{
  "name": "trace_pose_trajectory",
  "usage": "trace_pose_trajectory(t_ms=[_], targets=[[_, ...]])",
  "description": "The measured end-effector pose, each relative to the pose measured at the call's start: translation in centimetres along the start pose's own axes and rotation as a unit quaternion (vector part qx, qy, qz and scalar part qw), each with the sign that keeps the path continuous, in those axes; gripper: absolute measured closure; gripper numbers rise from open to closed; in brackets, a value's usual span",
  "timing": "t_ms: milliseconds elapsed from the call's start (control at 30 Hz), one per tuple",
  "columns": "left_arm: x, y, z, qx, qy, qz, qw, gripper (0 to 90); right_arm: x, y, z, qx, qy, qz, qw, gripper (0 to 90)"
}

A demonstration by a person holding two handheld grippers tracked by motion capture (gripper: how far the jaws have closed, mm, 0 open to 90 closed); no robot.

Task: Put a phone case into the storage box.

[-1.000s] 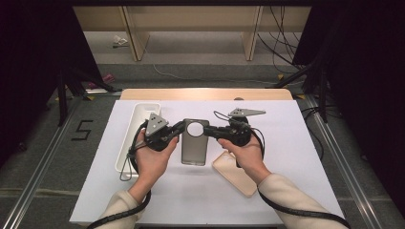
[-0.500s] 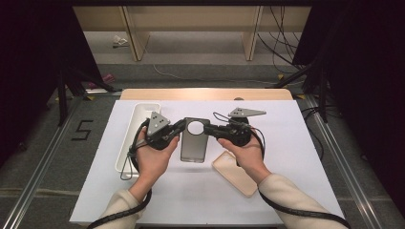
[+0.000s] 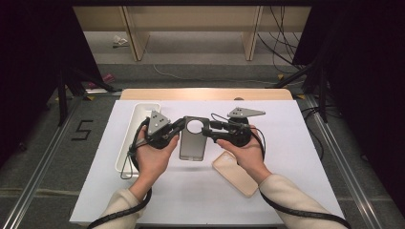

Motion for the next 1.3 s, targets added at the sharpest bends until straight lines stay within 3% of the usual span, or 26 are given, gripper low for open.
trace_pose_trajectory(t_ms=[267,400,700,1300], targets=[[0.2,0.1,-0.3,0.006,-0.008,0.004,0.9999,85.3,0.1,0.5,0.1,-0.002,0.008,-0.005,1.0,22.2],[0.3,0.1,-0.5,0.009,-0.01,0.007,0.9999,85.3,0.2,0.9,0.2,-0.003,0.013,-0.003,0.9999,16.6],[0.8,0.6,-1.5,0.014,-0.007,0.015,0.9998,85.3,-0.1,1.8,0.5,-0.009,0.035,-0.007,0.9993,16.2],[1.8,1.1,-2.7,0.017,-0.007,0.025,0.9995,85.3,-0.8,3.1,0.7,-0.01,0.036,-0.007,0.9993,16.3]])
Point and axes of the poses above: each handheld gripper's, and its own axes: y roughly backward along the jaws, x roughly out of its top, z roughly to its right, the point moved 3 cm from there along -y, roughly forward along the jaws, and after that the axes turned 8 degrees about x, right-handed, at the moved point
